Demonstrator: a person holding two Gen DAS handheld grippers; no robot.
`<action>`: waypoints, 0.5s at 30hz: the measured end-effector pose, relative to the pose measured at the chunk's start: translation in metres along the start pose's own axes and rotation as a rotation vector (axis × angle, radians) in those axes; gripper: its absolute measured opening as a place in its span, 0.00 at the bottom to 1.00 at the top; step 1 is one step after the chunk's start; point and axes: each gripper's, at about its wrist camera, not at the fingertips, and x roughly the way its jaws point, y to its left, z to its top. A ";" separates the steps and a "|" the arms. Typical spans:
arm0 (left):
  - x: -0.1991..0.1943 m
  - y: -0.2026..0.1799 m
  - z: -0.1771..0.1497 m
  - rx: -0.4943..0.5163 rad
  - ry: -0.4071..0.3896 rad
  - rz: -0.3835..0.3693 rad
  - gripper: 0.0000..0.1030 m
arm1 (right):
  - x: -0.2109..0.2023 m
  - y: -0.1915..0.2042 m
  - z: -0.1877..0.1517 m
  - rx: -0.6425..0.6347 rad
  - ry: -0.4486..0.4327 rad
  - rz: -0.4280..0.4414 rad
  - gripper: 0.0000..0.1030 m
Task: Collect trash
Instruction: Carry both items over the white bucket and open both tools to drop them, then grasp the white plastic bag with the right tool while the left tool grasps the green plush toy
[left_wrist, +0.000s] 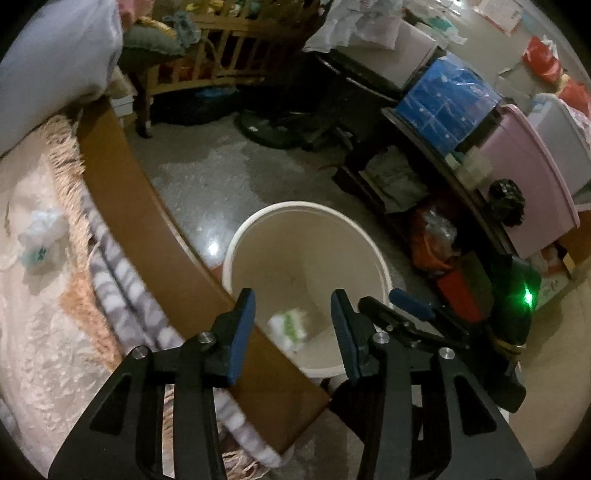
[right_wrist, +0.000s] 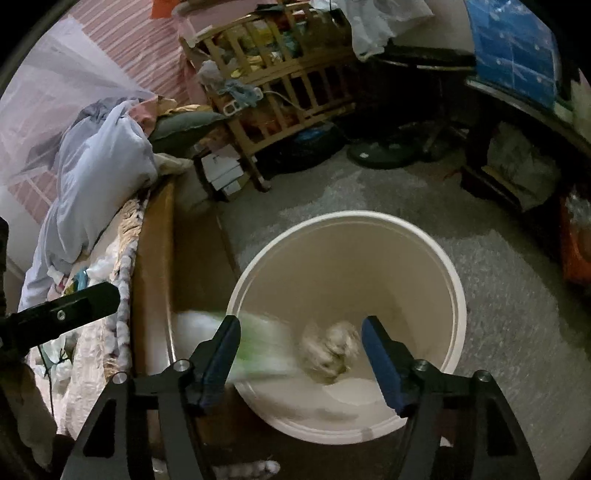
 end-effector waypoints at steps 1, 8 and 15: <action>-0.003 0.002 -0.003 0.005 -0.005 0.024 0.39 | 0.000 0.001 -0.001 -0.003 0.005 -0.001 0.64; -0.042 0.022 -0.028 0.054 -0.079 0.209 0.39 | -0.002 0.017 -0.009 -0.056 -0.001 0.023 0.64; -0.087 0.054 -0.056 0.071 -0.144 0.347 0.39 | -0.007 0.068 -0.025 -0.129 0.009 0.086 0.64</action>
